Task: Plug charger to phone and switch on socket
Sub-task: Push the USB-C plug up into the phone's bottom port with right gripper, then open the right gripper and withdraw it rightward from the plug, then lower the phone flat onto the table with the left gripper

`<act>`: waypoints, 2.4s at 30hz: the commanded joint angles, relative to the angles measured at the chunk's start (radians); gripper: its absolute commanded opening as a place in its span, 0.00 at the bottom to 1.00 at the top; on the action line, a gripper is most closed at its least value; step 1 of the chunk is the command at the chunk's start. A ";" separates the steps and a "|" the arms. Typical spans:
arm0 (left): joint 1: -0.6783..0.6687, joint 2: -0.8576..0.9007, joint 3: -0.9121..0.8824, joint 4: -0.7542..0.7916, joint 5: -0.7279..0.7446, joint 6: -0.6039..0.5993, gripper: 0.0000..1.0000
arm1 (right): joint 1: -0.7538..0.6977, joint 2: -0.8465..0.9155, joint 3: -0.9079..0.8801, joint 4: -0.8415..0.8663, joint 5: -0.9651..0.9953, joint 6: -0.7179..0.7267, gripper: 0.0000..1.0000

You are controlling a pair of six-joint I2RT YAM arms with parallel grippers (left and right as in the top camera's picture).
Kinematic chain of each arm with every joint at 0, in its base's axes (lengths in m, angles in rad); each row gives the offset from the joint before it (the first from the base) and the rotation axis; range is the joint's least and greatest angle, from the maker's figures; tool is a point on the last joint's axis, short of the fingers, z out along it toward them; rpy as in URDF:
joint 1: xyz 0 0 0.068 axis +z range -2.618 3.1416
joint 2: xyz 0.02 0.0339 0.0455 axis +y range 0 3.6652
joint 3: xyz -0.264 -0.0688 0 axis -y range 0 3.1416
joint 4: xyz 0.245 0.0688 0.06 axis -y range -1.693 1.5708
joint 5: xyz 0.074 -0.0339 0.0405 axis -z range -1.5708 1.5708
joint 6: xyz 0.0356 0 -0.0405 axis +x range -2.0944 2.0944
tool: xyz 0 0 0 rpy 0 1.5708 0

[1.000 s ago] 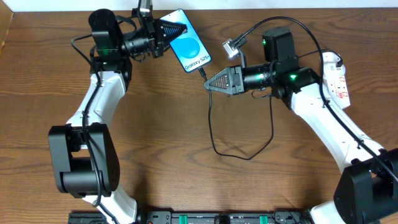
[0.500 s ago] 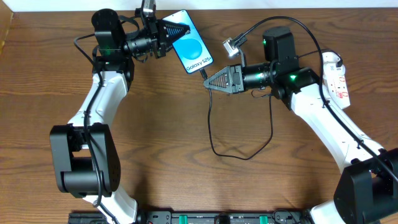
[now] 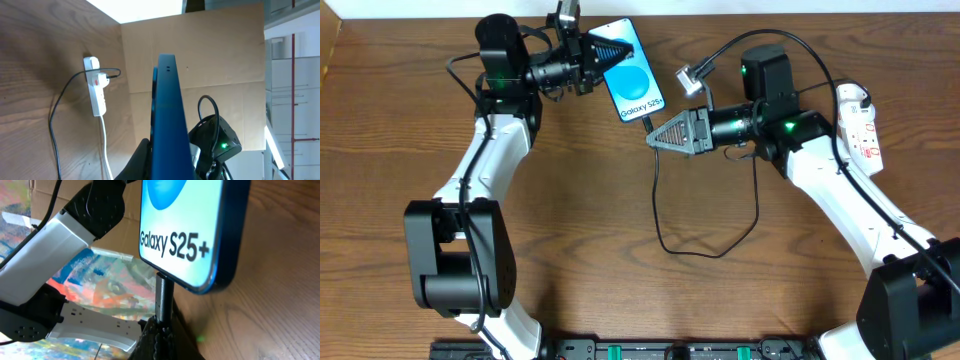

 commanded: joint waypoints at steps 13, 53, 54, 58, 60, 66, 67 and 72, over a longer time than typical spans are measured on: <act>0.006 0.013 0.020 0.004 0.233 0.080 0.07 | -0.087 0.005 0.017 -0.024 -0.002 -0.015 0.40; -0.011 0.132 -0.048 -1.109 -0.403 1.074 0.07 | -0.083 0.004 0.017 -0.437 0.702 -0.285 0.47; -0.011 0.132 -0.048 -1.112 -0.407 1.074 0.07 | -0.083 0.004 0.017 -0.438 0.702 -0.285 0.47; -0.011 0.138 -0.048 -1.114 -0.421 1.100 0.07 | -0.080 0.004 0.017 -0.442 0.702 -0.285 0.46; -0.011 0.150 -0.048 -1.118 -0.446 1.100 0.07 | -0.080 0.004 0.017 -0.446 0.702 -0.285 0.46; -0.011 0.222 -0.048 -1.119 -0.432 1.091 0.07 | -0.078 0.004 0.017 -0.464 0.724 -0.288 0.46; -0.011 0.225 -0.048 -1.119 -0.432 1.089 0.07 | -0.078 0.004 0.017 -0.465 0.724 -0.288 0.46; -0.011 0.250 -0.048 -1.119 -0.433 1.087 0.07 | -0.078 0.004 0.017 -0.489 0.724 -0.288 0.46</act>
